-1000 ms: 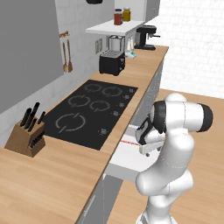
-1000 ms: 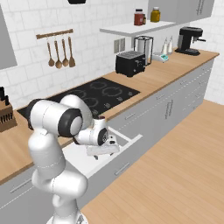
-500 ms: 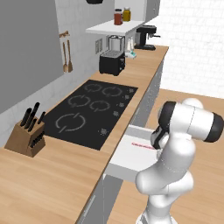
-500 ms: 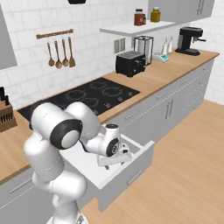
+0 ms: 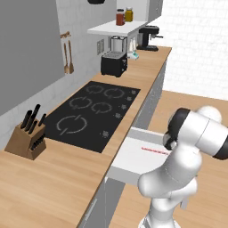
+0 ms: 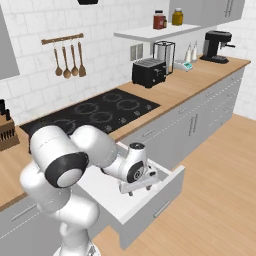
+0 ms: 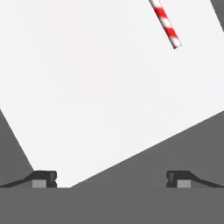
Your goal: Take a straw from the drawer in front and place it inside the glass cup on the dining counter.
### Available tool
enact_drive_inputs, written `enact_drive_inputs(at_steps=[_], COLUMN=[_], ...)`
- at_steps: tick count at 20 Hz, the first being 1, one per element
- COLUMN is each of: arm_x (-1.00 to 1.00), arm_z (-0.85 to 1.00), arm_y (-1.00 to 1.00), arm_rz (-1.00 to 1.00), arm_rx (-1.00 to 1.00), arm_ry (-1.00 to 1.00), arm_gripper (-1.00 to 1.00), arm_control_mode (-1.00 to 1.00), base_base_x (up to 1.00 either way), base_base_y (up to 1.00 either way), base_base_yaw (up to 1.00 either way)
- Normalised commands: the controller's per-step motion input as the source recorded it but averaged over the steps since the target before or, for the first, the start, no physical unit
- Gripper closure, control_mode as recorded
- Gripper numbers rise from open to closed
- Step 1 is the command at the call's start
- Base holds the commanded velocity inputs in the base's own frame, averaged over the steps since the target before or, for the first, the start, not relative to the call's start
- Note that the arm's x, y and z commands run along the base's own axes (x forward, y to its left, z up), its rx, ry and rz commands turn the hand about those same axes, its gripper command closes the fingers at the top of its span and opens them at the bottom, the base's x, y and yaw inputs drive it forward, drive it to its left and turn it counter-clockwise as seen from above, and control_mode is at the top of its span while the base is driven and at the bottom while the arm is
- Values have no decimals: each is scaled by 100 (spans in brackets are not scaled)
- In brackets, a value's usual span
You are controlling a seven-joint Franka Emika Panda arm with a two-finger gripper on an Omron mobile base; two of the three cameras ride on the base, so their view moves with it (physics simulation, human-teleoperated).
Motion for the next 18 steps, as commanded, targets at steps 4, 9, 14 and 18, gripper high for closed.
enact_drive_inputs(at_steps=[4, 9, 14, 18], arm_x=[98, 84, 50, 22], arm_z=[54, 12, -18, -27], arm_y=[29, 33, 18, 19], arm_rz=[6, 10, 11, 10], arm_rx=[8, 9, 2, 0], arm_ry=[0, 1, 0, -3], arm_gripper=[-100, -100, -100, -100], arm_control_mode=[-100, -100, -100, -100], base_base_x=[0, 0, 0, 0], base_base_y=[0, 0, 0, 0], base_base_yaw=[0, 0, 0, 0])
